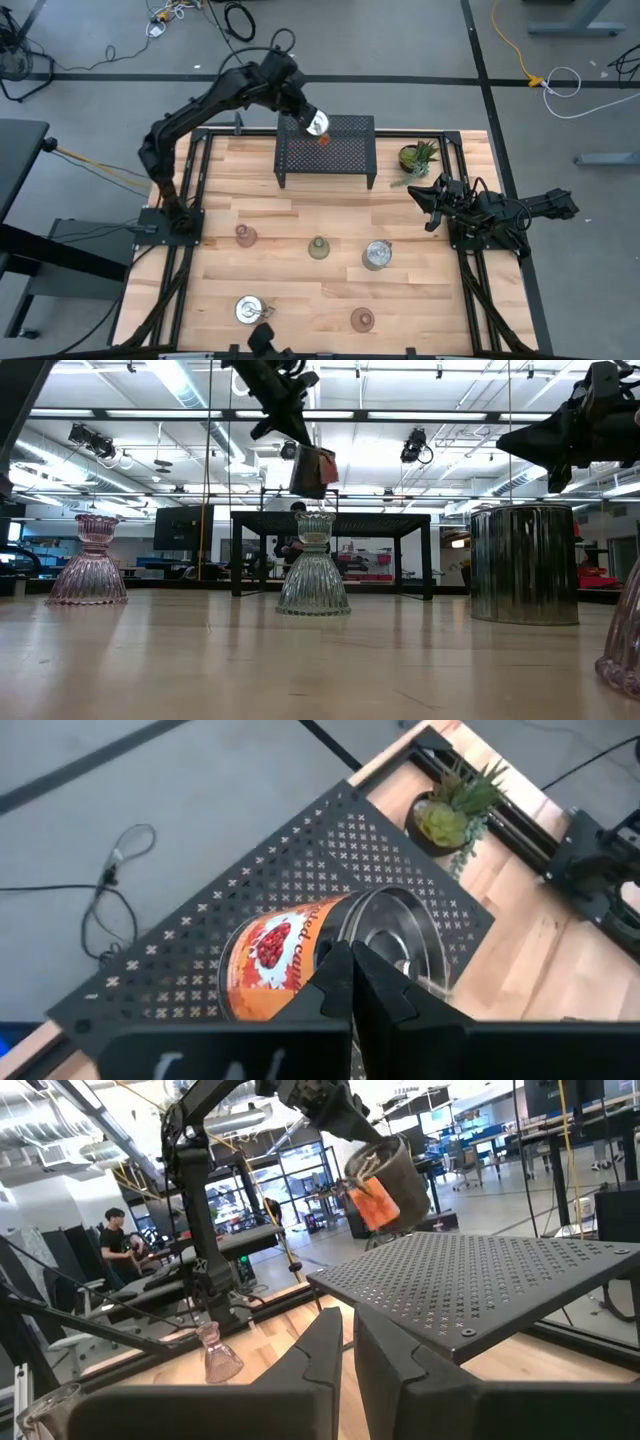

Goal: Pick & Place candle stick holders
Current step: Put the top scented candle on the shelf

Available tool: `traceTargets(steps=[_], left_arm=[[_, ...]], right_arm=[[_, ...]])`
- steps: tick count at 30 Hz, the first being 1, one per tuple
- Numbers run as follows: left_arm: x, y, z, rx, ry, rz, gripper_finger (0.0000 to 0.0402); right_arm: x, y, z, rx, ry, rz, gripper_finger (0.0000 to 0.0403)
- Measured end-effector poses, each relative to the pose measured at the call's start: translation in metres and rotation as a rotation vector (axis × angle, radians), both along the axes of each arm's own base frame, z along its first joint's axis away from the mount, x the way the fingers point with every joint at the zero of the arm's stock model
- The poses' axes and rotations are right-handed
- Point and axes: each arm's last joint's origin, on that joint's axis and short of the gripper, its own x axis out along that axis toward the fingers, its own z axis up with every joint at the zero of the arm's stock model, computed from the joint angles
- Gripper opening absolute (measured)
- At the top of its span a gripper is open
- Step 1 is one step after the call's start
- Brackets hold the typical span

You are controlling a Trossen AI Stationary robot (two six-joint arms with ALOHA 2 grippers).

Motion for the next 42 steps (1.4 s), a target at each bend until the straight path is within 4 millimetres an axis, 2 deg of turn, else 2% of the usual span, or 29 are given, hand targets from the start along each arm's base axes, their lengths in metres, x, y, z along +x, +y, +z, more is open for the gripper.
traceTargets(steps=[6, 17, 27, 35, 42], left_arm=[[0.003, 0.01, -0.008, -0.01, 0.004, 0.012, 0.0], [0.007, 0.017, -0.005, 0.004, -0.073, 0.014, 0.0], [0.027, 0.039, -0.033, -0.079, -0.118, -0.005, 0.0], [0.02, 0.058, -0.038, -0.103, -0.141, 0.058, 0.0], [0.022, 0.059, -0.041, -0.115, -0.152, 0.044, 0.0]], right_arm=[[0.0, 0.0, 0.0, -0.001, 0.0, 0.001, 0.0032], [0.0, 0.0, 0.0, -0.001, 0.0, 0.001, 0.0032], [0.0, 0.0, 0.0, -0.001, -0.001, 0.008, 0.0032], [0.0, 0.0, 0.0, -0.002, -0.001, 0.008, 0.0032], [0.0, 0.0, 0.0, -0.005, 0.001, 0.007, 0.0032]])
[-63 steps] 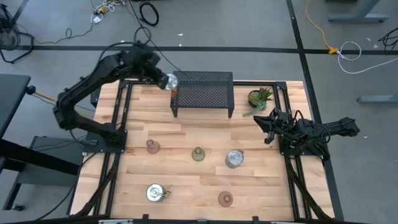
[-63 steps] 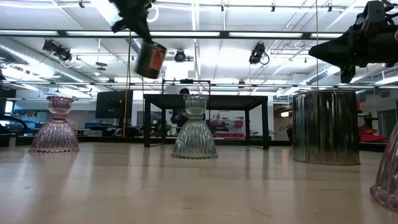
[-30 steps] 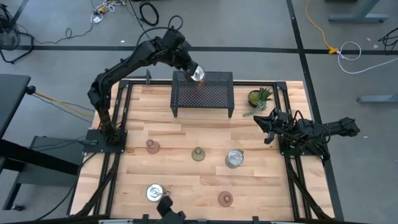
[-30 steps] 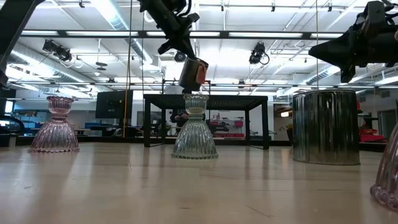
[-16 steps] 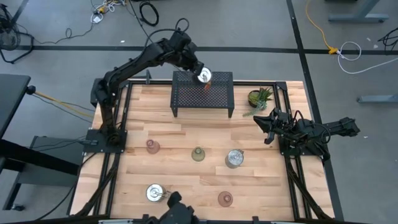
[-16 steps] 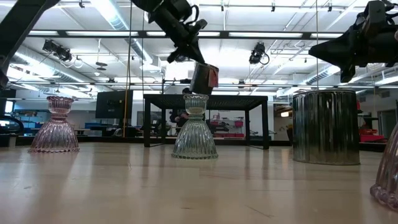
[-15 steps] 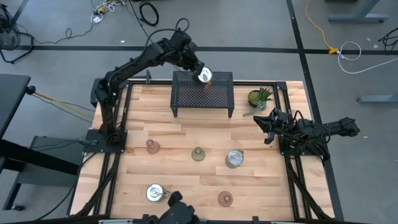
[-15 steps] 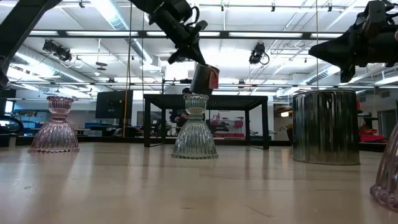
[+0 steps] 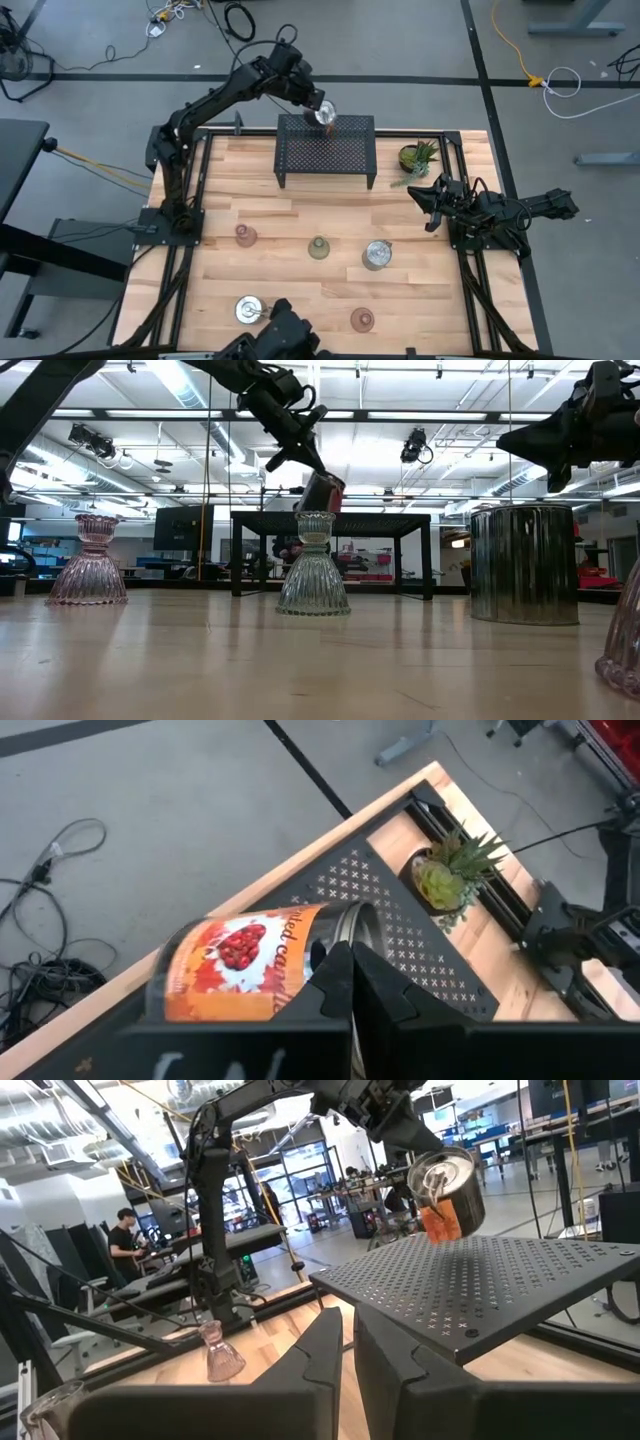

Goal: Pick & Place candle stick holders
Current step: Put the top scented candle on the shelf

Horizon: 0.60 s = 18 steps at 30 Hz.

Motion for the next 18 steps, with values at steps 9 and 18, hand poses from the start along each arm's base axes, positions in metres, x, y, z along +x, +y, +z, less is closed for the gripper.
traceTargets(steps=[9, 18], left_arm=[[0.014, 0.005, -0.019, -0.048, -0.01, -0.031, 0.0], [0.014, 0.005, -0.017, -0.037, -0.02, -0.035, 0.0]], right_arm=[[0.0, 0.0, 0.0, -0.001, 0.004, 0.0, 0.0032], [0.0, 0.0, -0.002, -0.003, 0.018, -0.001, 0.0032]])
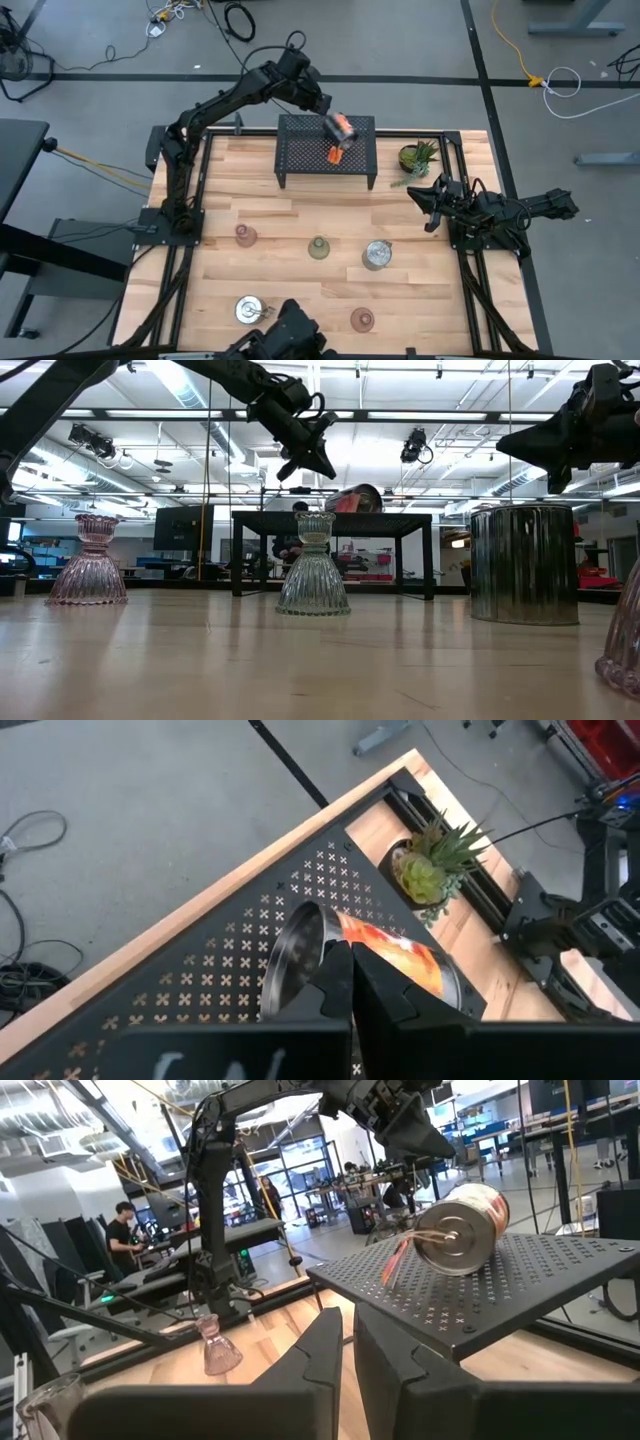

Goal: Pick & Place candle stick holders
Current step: Put the top scented candle on the shelf

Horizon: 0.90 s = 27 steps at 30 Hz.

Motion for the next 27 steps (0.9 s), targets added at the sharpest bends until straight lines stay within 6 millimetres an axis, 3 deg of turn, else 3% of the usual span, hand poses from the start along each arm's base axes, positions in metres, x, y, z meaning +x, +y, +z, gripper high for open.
traceTargets(steps=[27], left_arm=[[0.0067, -0.0087, -0.0013, 0.162, 0.101, -0.012, 0.0017]], right_arm=[[0.0001, 0.0, -0.0012, 0.034, 0.0, 0.004, 0.0032]])
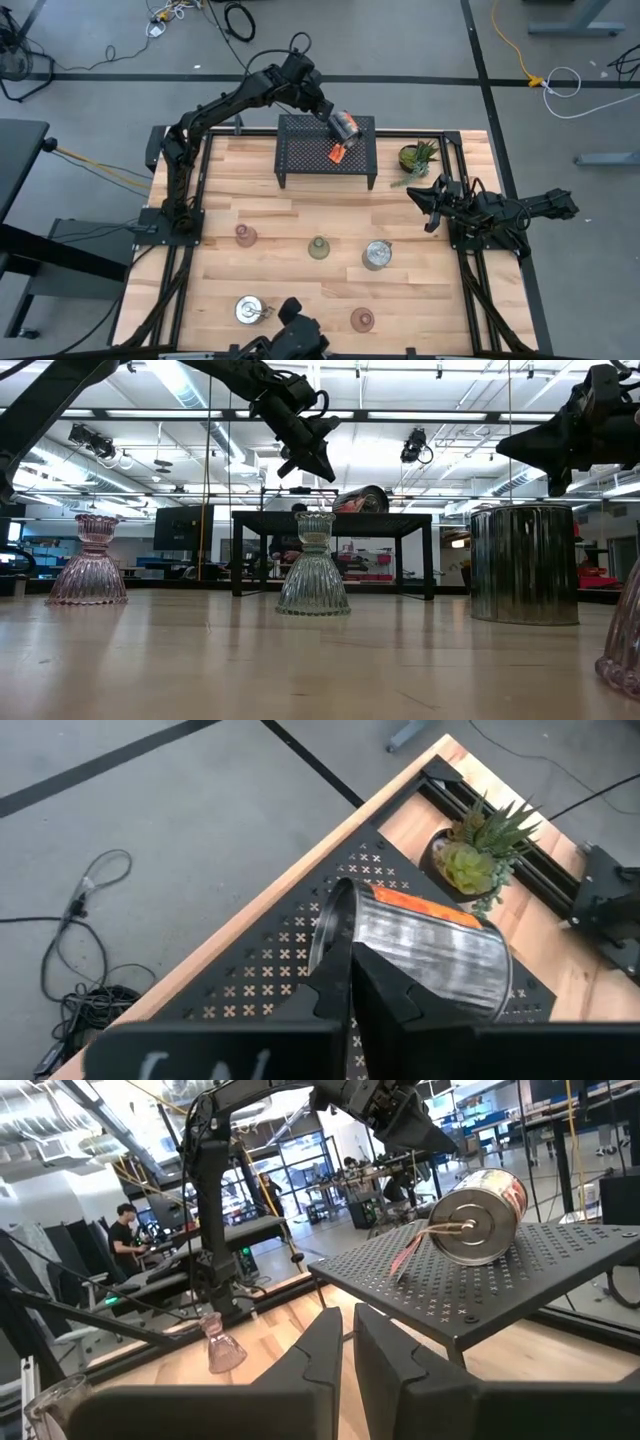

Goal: Pick & Place candle stick holders
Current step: Put the top scented candle on the shelf

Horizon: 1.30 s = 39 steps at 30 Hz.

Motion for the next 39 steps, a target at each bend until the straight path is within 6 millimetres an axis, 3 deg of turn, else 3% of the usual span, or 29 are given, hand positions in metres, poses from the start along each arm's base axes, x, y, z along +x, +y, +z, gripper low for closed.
traceTargets(steps=[11, 14, 20, 24, 31, 39], left_arm=[[0.002, 0.001, -0.002, 0.07, 0.035, 0.012, 0.0014], [0.002, 0.001, -0.002, 0.07, 0.036, 0.011, 0.0014], [0.002, 0.001, -0.002, 0.078, 0.042, 0.004, 0.0014], [0.002, 0.001, -0.002, 0.093, 0.053, 0.005, 0.0014], [0.0, 0.002, -0.005, 0.145, 0.113, 0.013, 0.0014], [-0.004, 0.01, -0.008, 0.181, 0.15, 0.012, 0.0014]], right_arm=[[0.004, -0.002, 0.008, -0.012, -0.049, -0.105, 0.0038], [0.007, -0.002, 0.015, -0.067, -0.082, -0.113, 0.0066], [0.021, -0.01, 0.026, -0.062, -0.008, -0.229, 0.0161], [0.04, -0.02, 0.036, -0.045, 0.067, -0.307, 0.0201], [0.091, -0.044, 0.058, -0.084, 0.227, -0.408, 0.0208], [0.13, -0.074, 0.053, -0.105, 0.408, -0.477, 0.021]])
